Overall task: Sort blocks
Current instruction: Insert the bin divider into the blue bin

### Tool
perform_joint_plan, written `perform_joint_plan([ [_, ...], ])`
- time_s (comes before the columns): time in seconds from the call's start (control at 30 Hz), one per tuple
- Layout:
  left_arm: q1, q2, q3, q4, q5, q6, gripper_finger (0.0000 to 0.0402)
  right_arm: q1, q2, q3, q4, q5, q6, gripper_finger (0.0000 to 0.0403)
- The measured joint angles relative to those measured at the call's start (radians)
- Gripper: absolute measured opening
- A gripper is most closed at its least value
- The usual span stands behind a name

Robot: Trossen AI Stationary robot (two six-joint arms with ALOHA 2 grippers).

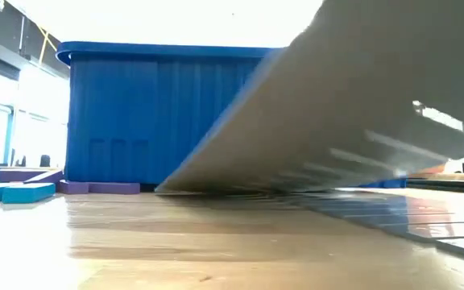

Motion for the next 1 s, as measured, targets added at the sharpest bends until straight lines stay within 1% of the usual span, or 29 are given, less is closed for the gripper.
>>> perform_joint_plan([
  [0.1, -0.045, 0.001, 0.113, -0.11, -0.125, 0.051, 0.017, 0.004, -0.001, 0.055, -0.094, 0.061, 0.078, 0.0001],
  [0.2, -0.099, -0.004, 0.192, -0.182, -0.234, 0.055, 0.017, 0.013, -0.042, 0.02, -0.109, 0.118, 0.127, 0.0001],
  [0.3, -0.151, -0.004, 0.213, -0.192, -0.304, 0.053, 0.017, 0.021, -0.067, 0.027, -0.138, 0.165, 0.145, 0.0],
  [0.4, -0.189, 0.001, 0.213, -0.158, -0.351, 0.065, 0.017, 0.022, -0.076, 0.054, -0.136, 0.202, 0.089, 0.0],
  [0.47, -0.203, 0.006, 0.213, -0.112, -0.359, 0.11, 0.017, 0.014, -0.094, 0.048, -0.123, 0.202, 0.041, 0.0],
  [0.53, -0.211, 0.009, 0.213, -0.05, -0.349, 0.19, 0.0171, -0.004, -0.114, 0.046, -0.13, 0.196, 0.032, 0.0],
  [0.63, -0.211, 0.009, 0.213, 0.089, -0.299, 0.315, 0.0181, -0.039, -0.135, 0.046, -0.138, 0.143, 0.014, 0.0],
  [0.73, -0.208, 0.009, 0.214, 0.208, -0.235, 0.465, 0.0202, -0.08, -0.142, 0.046, -0.139, 0.082, -0.019, 0.0],
  [0.8, -0.198, 0.01, 0.214, 0.216, -0.173, 0.516, 0.022, -0.113, -0.143, 0.046, -0.138, 0.049, -0.037, 0.0],
  [0.87, -0.183, 0.014, 0.214, 0.199, -0.144, 0.516, 0.0236, -0.144, -0.143, 0.046, -0.137, 0.016, -0.042, 0.0],
  [1.0, -0.165, 0.021, 0.214, 0.103, -0.176, 0.462, 0.0251, -0.193, -0.143, 0.046, -0.136, -0.029, -0.041, 0.0],
])
